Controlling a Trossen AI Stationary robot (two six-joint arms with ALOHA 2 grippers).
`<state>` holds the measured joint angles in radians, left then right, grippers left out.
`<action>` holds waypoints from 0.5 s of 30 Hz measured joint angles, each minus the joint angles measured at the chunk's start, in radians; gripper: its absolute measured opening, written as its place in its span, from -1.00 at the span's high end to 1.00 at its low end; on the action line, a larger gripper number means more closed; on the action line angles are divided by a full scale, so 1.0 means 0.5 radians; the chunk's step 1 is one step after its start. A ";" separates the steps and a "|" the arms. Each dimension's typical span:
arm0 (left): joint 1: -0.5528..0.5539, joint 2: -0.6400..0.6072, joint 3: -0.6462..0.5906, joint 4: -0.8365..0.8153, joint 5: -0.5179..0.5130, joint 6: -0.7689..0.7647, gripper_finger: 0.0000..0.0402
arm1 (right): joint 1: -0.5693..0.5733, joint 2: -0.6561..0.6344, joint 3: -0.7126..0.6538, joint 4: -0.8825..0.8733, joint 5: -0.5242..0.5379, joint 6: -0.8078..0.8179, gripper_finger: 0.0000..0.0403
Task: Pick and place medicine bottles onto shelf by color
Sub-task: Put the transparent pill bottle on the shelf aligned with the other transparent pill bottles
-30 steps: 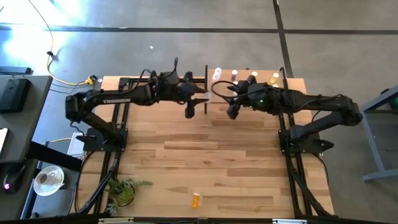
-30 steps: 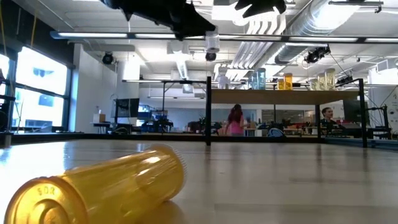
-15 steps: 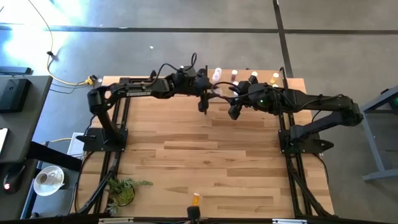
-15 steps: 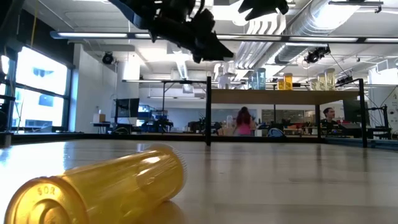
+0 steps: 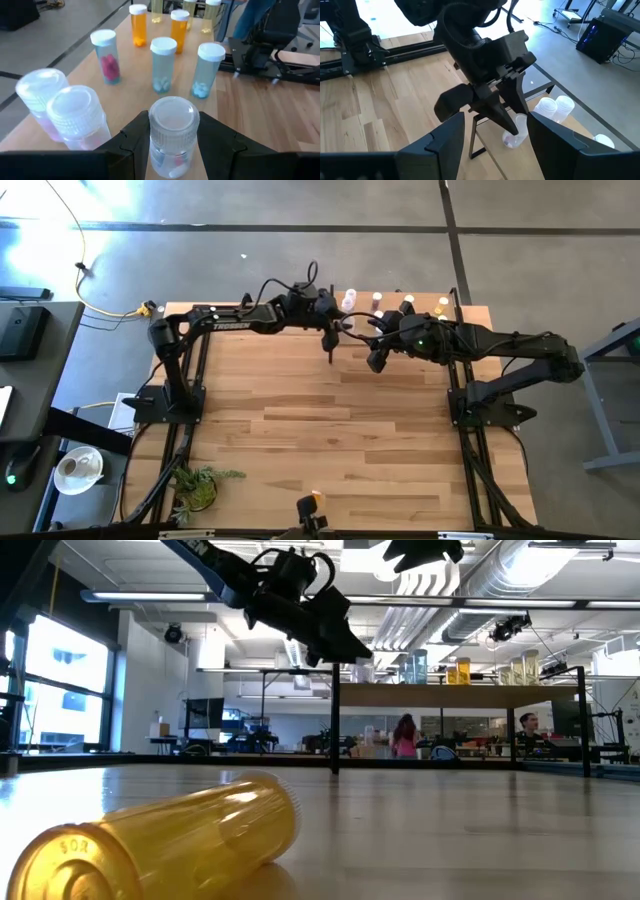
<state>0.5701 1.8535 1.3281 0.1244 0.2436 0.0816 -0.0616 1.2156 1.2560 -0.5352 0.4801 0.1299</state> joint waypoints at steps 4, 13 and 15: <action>0.000 0.005 0.000 -0.003 -0.017 0.000 0.36 | 0.000 0.000 0.000 0.000 0.000 0.000 -0.02; -0.001 0.005 0.000 -0.009 -0.037 -0.086 0.23 | 0.000 0.000 0.000 0.000 0.000 0.000 -0.02; -0.004 0.005 0.000 -0.020 -0.037 -0.090 0.19 | 0.000 0.001 0.000 0.000 0.000 0.000 -0.02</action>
<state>0.5682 1.8561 1.3281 0.1145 0.2249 0.0368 -0.0616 1.2160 1.2560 -0.5350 0.4801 0.1299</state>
